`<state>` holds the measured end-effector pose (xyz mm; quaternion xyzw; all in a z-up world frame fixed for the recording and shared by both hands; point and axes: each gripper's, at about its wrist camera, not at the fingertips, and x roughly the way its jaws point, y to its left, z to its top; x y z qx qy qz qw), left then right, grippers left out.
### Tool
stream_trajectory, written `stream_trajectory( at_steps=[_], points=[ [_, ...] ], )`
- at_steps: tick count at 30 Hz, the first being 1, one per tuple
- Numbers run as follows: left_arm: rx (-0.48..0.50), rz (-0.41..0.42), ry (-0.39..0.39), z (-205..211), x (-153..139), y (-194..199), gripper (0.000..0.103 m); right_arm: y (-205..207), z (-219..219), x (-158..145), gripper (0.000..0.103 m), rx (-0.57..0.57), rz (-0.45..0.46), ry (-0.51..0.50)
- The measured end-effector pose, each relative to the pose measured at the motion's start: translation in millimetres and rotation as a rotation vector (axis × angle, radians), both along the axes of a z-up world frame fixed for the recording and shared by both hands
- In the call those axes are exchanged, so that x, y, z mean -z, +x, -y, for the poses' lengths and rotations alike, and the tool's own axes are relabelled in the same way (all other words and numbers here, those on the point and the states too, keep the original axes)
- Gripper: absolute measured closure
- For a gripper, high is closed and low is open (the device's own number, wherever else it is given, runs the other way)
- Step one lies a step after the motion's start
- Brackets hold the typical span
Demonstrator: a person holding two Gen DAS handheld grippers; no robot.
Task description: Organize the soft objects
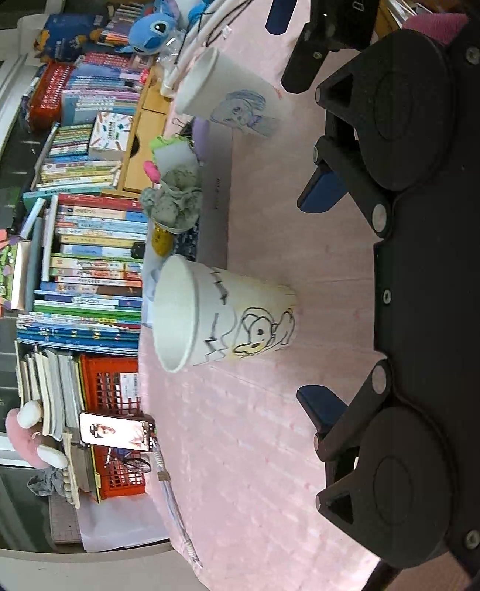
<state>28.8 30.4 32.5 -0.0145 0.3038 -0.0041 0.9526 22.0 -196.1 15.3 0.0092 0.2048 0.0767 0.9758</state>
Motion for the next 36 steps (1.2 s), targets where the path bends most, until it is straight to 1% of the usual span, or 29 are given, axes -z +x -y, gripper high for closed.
stream_trajectory(
  at_steps=[9, 12, 19, 21, 23, 36],
  points=[
    [-0.014, -0.045, 0.049, 9.2, 16.2, 8.9, 0.003, 5.8, -10.7, 13.2, 0.0, -0.01, -0.031, -0.047],
    [-0.018, -0.035, 0.06, 10.2, 19.3, 9.5, 0.003, 9.5, -11.8, 16.9, 0.0, -0.01, -0.05, -0.058],
    [-0.013, -0.017, 0.061, 8.8, 23.4, 10.7, 0.0, 14.5, -16.0, 27.8, 0.0, -0.011, -0.09, -0.081],
    [-0.006, -0.011, 0.06, 8.3, 24.0, 10.9, 0.0, 15.3, -15.0, 30.7, 0.0, -0.008, -0.102, -0.072],
    [0.0, -0.007, 0.061, 7.8, 24.3, 10.7, 0.0, 16.6, -12.8, 31.2, 0.0, -0.004, -0.108, -0.055],
    [0.011, -0.013, 0.055, 6.0, 23.9, 11.7, 0.0, 24.1, -15.3, 29.7, 0.0, -0.004, -0.137, -0.06]
  ],
)
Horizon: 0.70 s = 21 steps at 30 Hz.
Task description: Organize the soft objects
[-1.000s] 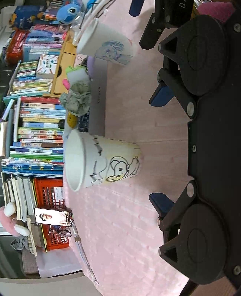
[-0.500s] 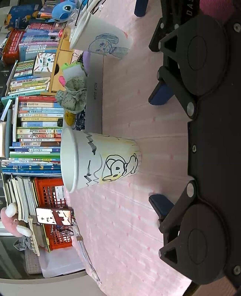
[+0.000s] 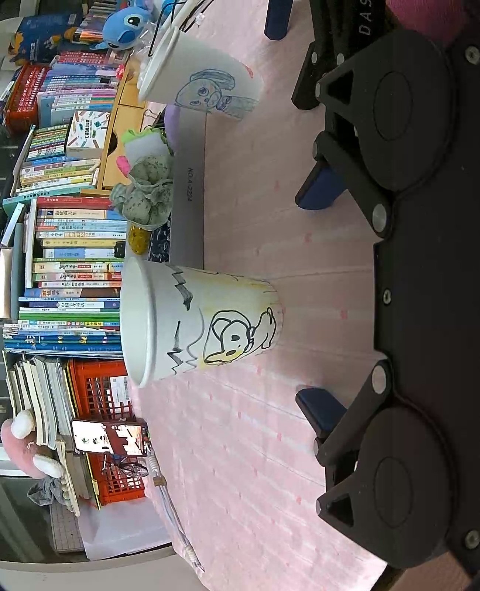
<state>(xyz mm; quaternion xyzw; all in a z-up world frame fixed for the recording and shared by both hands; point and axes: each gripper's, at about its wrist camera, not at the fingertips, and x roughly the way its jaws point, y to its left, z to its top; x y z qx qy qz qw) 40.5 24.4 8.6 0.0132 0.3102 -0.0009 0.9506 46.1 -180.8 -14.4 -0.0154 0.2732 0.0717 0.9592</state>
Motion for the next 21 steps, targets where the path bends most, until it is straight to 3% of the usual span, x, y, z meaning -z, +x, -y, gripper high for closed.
stream_trajectory(
  at_steps=[21],
  points=[
    [0.011, 0.002, 0.001, -1.0, 0.7, -0.7, 0.0, 1.3, -0.8, -0.3, 0.0, -0.021, -0.005, -0.003]
  ],
)
